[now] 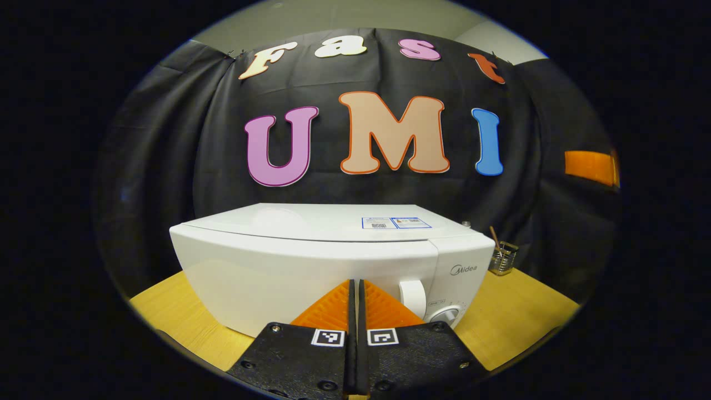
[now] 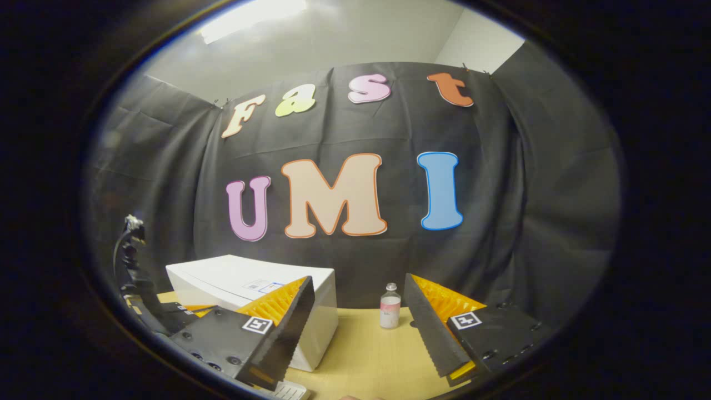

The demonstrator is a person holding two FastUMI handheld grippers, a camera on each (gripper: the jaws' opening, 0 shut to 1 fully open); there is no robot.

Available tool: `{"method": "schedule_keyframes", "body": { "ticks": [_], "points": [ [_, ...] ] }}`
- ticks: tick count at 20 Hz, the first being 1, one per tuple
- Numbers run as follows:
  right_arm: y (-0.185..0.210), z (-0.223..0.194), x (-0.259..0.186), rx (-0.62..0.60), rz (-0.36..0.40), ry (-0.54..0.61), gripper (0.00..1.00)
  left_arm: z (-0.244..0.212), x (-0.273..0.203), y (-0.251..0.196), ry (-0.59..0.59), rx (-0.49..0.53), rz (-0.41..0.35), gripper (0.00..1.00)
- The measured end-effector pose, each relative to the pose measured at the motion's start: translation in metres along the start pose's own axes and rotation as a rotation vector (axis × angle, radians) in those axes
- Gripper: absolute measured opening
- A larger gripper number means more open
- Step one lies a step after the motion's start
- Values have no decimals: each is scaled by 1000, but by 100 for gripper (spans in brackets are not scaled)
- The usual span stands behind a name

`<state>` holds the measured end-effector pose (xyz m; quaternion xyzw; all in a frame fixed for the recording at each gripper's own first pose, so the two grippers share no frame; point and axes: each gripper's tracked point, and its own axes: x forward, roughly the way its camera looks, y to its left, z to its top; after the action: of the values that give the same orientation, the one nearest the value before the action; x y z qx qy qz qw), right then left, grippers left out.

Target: Open the microwave oven with the left hand, put the food in, and close the microwave oven.

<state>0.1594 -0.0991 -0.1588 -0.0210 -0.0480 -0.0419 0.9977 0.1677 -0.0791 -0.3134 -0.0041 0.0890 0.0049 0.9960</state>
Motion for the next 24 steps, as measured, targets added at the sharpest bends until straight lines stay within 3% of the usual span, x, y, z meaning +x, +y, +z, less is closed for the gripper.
{"method": "schedule_keyframes", "body": {
  "ticks": [3,5,6,7,8,10,17,24],
  "points": [
    [5,-3,2,5,-3,10,99,27,-18,9,-42,14,2,2],
    [14,-6,2,-1,14,18,99,47,-32,18,-72,25,14,21],
    [18,-7,1,-9,18,23,99,55,-39,22,-81,29,21,39],
    [21,-7,0,-17,21,23,99,63,-45,28,-91,27,30,50],
    [25,-6,-1,-26,22,21,100,70,-51,33,-95,22,43,75],
    [33,-6,-5,-42,35,20,99,85,-60,45,-108,0,70,99],
    [54,-12,-10,-75,92,40,100,123,-84,84,-166,10,160,96],
    [47,-25,-4,-66,72,92,100,110,-84,71,-126,-24,121,96]
  ]
}}
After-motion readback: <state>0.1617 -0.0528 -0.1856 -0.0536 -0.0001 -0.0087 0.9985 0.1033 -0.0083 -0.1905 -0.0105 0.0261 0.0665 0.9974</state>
